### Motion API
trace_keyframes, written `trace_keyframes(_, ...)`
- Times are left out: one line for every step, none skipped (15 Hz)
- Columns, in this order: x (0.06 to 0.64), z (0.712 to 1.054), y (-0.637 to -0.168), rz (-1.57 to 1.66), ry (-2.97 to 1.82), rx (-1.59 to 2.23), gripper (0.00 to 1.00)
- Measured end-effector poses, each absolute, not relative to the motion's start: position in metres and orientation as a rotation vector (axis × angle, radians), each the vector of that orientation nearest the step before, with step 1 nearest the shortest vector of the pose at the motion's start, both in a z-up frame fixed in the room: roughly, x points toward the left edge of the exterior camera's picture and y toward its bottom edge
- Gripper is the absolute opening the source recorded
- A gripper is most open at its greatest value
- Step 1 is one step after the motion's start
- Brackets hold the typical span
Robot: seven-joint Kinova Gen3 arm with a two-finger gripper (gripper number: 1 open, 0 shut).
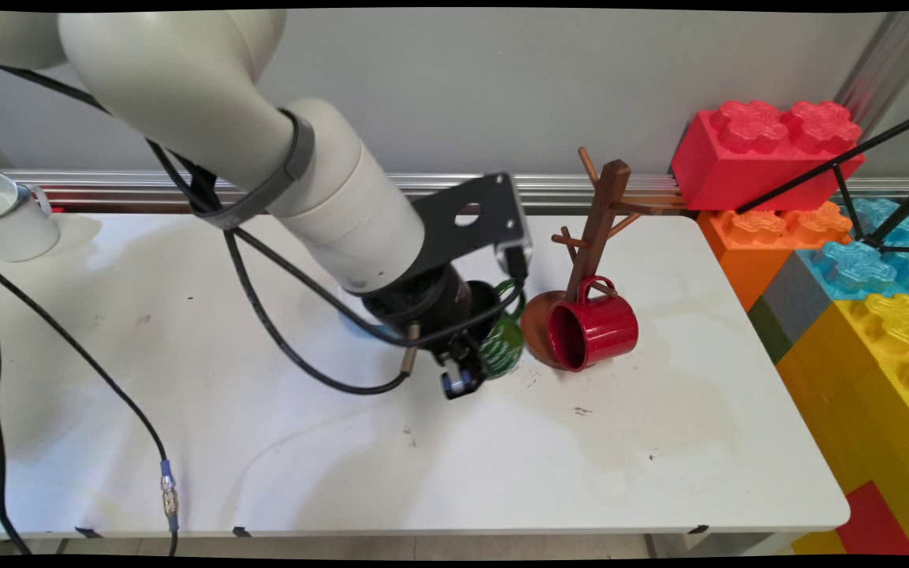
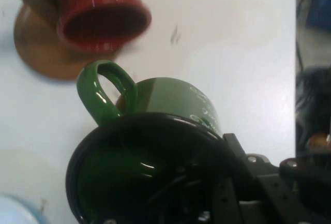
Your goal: Place the picked object on the table
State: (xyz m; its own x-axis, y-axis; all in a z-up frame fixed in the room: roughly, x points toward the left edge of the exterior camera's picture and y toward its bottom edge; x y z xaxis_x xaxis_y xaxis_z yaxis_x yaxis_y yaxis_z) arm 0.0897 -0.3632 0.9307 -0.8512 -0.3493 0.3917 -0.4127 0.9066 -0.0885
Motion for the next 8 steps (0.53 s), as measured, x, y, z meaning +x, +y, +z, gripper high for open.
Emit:
trace_keyframes(0.091,0.926,-0.363,0.245,-2.732,0.551,0.0)
trace_keyframes(0.092,0.921,-0.364,0.252,-2.765,0.538,0.0)
trace_keyframes(0.093,0.916,-0.365,0.258,-2.794,0.527,0.0)
trace_keyframes(0.094,0.91,-0.366,0.263,-2.827,0.515,0.0)
trace_keyframes(0.095,0.904,-0.368,0.269,-2.859,0.505,0.0)
trace_keyframes(0.096,0.899,-0.37,0.273,-2.887,0.498,0.0)
trace_keyframes(0.097,0.896,-0.371,0.275,-2.904,0.496,0.0)
trace_keyframes(0.098,0.891,-0.373,0.276,-2.93,0.494,0.0)
